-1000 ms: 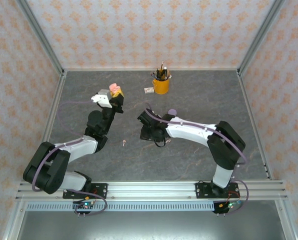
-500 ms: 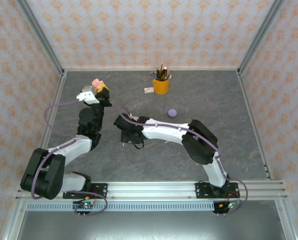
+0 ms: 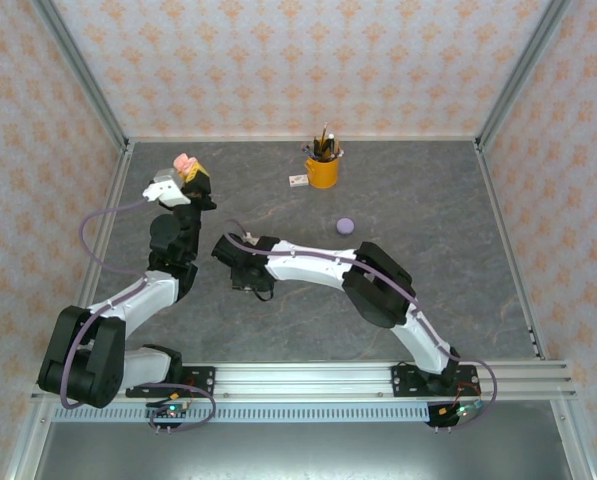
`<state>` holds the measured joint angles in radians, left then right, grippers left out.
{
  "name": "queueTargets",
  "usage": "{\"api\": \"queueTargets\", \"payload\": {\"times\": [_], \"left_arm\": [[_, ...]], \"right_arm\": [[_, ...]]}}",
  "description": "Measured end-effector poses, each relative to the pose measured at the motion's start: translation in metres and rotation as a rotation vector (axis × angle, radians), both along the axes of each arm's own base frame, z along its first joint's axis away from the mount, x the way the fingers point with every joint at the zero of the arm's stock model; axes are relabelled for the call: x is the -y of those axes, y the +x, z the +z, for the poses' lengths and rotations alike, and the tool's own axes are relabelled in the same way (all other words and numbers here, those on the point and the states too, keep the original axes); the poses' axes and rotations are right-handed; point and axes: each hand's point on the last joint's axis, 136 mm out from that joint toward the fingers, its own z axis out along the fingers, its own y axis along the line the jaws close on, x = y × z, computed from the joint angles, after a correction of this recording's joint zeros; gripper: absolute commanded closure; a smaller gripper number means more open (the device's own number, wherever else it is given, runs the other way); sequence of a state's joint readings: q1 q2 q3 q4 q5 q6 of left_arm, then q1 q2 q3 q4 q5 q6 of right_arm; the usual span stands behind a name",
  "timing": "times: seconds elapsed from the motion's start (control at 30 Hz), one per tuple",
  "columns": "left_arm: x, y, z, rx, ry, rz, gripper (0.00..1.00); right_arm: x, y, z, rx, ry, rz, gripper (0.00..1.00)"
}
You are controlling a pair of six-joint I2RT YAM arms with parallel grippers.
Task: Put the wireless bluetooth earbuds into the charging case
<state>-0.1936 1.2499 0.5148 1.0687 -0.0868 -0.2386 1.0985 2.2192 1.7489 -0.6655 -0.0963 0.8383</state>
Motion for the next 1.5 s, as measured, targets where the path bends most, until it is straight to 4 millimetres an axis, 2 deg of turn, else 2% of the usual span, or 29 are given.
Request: {"api": "queueTargets", "payload": {"times": [0.2, 0.67, 1.0, 1.2, 1.33, 1.5], "left_arm": [[-0.003, 0.000, -0.001, -0.003, 0.000, 0.007, 1.00], [-0.003, 0.000, -0.001, -0.002, -0.008, 0.004, 1.00], [-0.002, 0.000, -0.001, -0.001, -0.021, -0.003, 1.00], [0.002, 0.001, -0.001, -0.001, -0.017, -0.024, 1.00], [0.005, 0.001, 0.000, 0.000, -0.015, -0.042, 1.00], [0.013, 0.000, 0.001, 0.001, -0.012, -0.094, 1.00]], "right_arm": [[0.002, -0.001, -0.010, -0.014, -0.032, -0.004, 0.63], [-0.002, 0.004, -0.011, -0.013, -0.061, -0.008, 0.71], [0.001, 0.004, -0.012, -0.009, -0.081, 0.003, 0.82], [0.003, 0.007, -0.011, 0.024, -0.085, 0.032, 0.82], [0.019, 0.002, -0.011, 0.053, -0.112, 0.093, 0.82], [0.052, -0.013, -0.010, 0.077, -0.171, 0.237, 0.83]]}}
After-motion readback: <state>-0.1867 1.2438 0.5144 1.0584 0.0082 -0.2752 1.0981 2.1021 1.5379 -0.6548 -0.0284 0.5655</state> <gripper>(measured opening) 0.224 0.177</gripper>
